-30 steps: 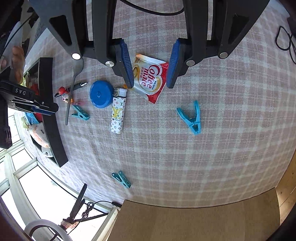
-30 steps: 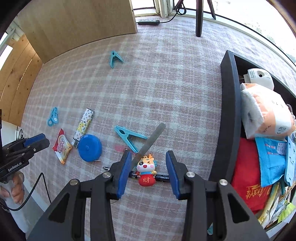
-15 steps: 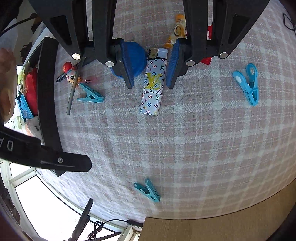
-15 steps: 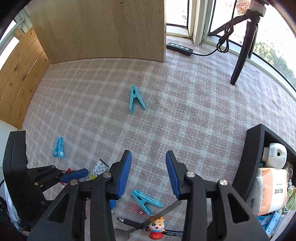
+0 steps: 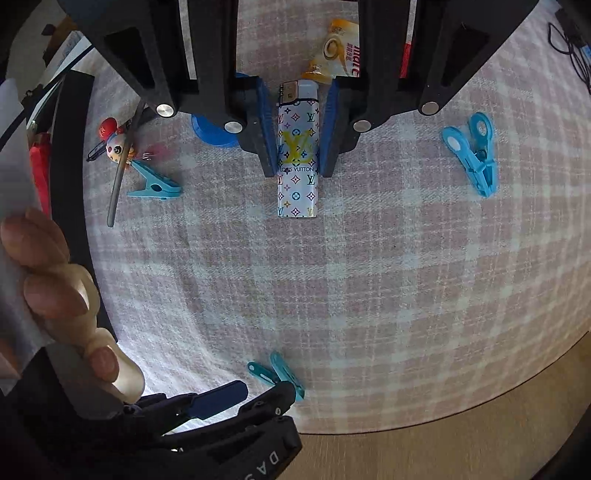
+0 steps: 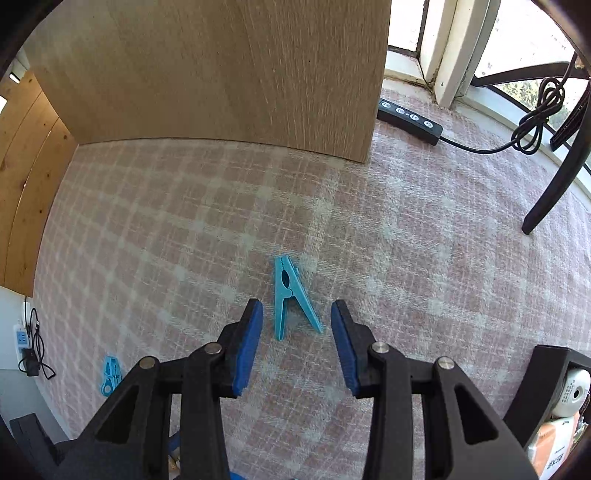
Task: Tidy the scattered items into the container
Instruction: 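Grasp the white patterned tube with the left gripper while the right grasps a teal clothespin, then carry the tube and teal clothespin to the tray and open both grippers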
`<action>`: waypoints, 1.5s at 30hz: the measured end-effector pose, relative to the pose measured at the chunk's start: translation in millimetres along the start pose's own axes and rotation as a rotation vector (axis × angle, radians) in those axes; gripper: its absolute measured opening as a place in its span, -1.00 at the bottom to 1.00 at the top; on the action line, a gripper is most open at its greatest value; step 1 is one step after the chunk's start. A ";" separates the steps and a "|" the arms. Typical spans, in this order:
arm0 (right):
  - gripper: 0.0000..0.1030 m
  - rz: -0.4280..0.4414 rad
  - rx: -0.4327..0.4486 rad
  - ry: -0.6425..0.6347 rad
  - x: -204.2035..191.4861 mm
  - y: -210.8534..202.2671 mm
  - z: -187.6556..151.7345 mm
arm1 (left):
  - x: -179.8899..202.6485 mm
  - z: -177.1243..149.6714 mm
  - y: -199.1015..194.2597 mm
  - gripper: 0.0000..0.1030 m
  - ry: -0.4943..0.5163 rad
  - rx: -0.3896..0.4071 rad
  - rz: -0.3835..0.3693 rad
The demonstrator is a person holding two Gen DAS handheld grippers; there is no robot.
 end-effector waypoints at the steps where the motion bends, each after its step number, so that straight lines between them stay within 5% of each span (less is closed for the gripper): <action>1: -0.26 -0.007 -0.005 -0.003 -1.1 4.4 1.1 | 0.2 -0.8 -0.1 -0.58 0.005 0.001 0.003; 7: -0.27 -0.046 -0.019 -0.013 -3.5 19.3 5.7 | -0.7 -7.2 -0.9 -0.58 0.005 0.016 0.005; 14: -0.53 -0.144 0.011 -0.061 -2.4 16.5 1.1 | -16.0 -14.1 -7.5 -0.59 -0.089 0.019 -0.062; 20: -0.54 -0.117 0.020 0.018 15.6 -5.2 -10.8 | -31.4 -20.8 -21.7 -0.59 -0.122 0.034 -0.061; 27: -0.54 -0.052 0.097 0.092 53.0 -73.7 -22.2 | -16.0 -10.6 -56.9 -0.59 -0.033 0.095 0.005; 35: -0.54 -0.063 0.164 0.154 111.5 -136.2 -61.8 | 43.5 13.9 -85.2 -0.59 0.113 0.159 0.020; 45: -0.54 -0.106 0.262 0.304 220.9 -193.0 -120.0 | 152.5 38.4 -95.8 -0.59 0.291 0.188 -0.079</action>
Point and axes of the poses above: each gripper's, at about its wrist camera, not at the fingertips, and y roughly the way its jaws point, x to its right, z to its top, the point moved 9 cm from there along y, roughly the way its jaws point, and after that the axes turned 12 degrees about y, right-handed, at the moved point
